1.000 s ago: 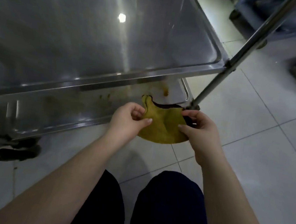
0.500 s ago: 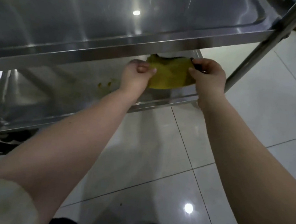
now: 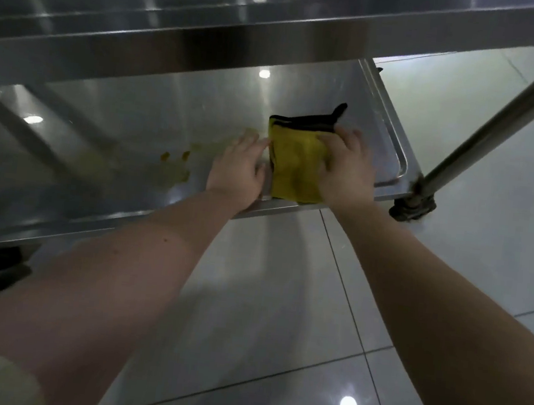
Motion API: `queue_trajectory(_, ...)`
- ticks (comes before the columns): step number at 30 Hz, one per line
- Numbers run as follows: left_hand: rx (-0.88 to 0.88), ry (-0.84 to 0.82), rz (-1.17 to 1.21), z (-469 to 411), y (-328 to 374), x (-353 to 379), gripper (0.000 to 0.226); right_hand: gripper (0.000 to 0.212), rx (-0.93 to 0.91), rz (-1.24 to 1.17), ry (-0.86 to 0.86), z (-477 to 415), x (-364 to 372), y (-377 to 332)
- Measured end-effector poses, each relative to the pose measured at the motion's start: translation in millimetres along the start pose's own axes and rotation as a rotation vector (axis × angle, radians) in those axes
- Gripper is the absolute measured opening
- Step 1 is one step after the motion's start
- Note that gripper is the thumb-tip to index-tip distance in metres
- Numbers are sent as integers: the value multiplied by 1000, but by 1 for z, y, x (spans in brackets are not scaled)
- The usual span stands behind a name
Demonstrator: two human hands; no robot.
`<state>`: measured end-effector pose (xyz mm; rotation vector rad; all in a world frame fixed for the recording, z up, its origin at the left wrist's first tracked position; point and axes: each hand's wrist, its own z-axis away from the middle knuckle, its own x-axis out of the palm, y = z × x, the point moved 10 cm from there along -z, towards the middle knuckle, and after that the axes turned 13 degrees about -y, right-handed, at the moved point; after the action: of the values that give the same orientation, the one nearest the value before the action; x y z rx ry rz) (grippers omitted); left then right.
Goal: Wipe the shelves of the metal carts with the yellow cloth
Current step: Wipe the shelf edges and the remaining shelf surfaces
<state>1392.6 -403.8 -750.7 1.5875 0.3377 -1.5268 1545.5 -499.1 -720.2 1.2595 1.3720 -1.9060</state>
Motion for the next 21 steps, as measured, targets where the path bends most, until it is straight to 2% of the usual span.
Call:
queue_trajectory(3, -70, -148, -313, -12, -28, 20, 58, 52, -7, 193, -305, -34, 54, -18)
queue_trajectory(5, -86, -175, -390, -13, -43, 29, 58, 58, 58, 246, -406, -42, 84, -9)
queue_trajectory(8, -130, -151, -281, -15, -59, 30, 61, 60, 17, 335, -382, -48, 93, 7)
queue_trajectory(11, -137, -135, -270, -17, -61, 30, 62, 59, 4, 380, -331, -67, 66, 42)
queue_trajectory(15, -136, -121, -306, -18, -61, 32, 62, 61, 306, 346, -251, -82, 38, 99)
queue_trajectory(17, -141, -122, -315, -20, -62, 33, 61, 62, 362, 332, -239, -87, 51, 74)
queue_trajectory(18, -141, -121, -310, -20, -62, 33, 60, 62, 329, 319, -259, -89, 65, 48)
queue_trajectory(21, -139, -48, -245, -16, -61, 25, 67, 59, 32, 381, -337, -85, 113, -44)
